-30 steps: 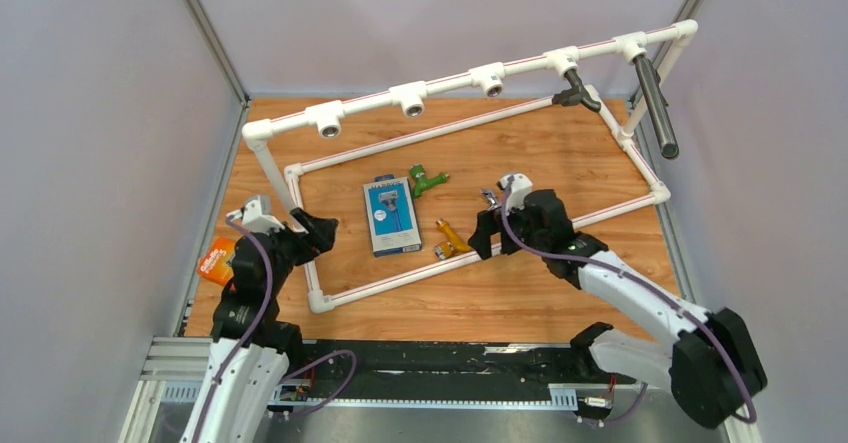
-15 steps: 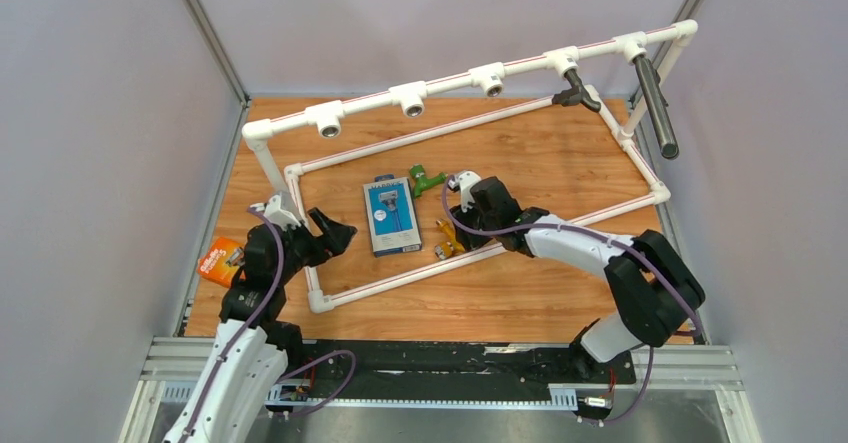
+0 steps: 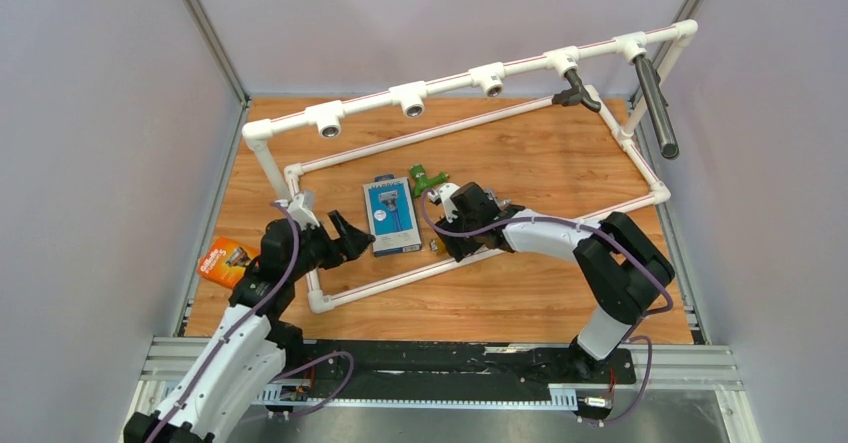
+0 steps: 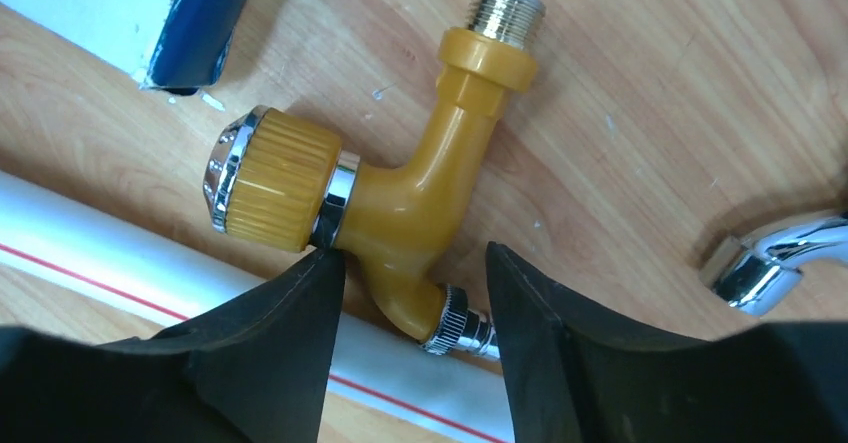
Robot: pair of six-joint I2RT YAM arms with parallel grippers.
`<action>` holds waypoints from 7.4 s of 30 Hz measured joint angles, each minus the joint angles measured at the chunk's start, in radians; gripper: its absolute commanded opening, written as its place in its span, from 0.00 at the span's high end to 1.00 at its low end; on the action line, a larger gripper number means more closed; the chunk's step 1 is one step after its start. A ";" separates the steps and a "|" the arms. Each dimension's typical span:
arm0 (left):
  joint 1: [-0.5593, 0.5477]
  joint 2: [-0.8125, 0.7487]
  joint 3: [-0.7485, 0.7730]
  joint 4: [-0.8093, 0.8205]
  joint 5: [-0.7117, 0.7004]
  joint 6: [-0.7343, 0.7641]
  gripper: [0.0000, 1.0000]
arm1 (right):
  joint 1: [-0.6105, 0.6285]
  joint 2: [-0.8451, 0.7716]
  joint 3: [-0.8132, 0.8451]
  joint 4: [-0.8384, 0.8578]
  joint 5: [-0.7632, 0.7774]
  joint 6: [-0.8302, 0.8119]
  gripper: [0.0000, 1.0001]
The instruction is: Install the water faucets
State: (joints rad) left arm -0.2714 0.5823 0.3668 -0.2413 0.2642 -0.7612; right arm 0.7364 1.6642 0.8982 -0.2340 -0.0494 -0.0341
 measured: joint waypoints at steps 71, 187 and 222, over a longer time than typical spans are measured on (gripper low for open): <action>-0.331 0.384 0.124 0.410 -0.109 -0.587 1.00 | 0.436 -0.385 -0.211 0.473 0.502 -0.357 0.21; 0.073 0.082 0.256 0.227 -0.592 0.646 1.00 | 0.508 -0.268 0.157 0.602 0.422 -1.785 1.00; -0.073 0.077 0.272 0.180 -0.719 0.636 1.00 | 0.623 -0.114 0.342 0.506 0.714 -1.933 1.00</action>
State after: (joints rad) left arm -0.3443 0.6590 0.6388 -0.0608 -0.4549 -0.1257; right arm 1.3594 1.5505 1.2400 0.2718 0.6647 -1.9675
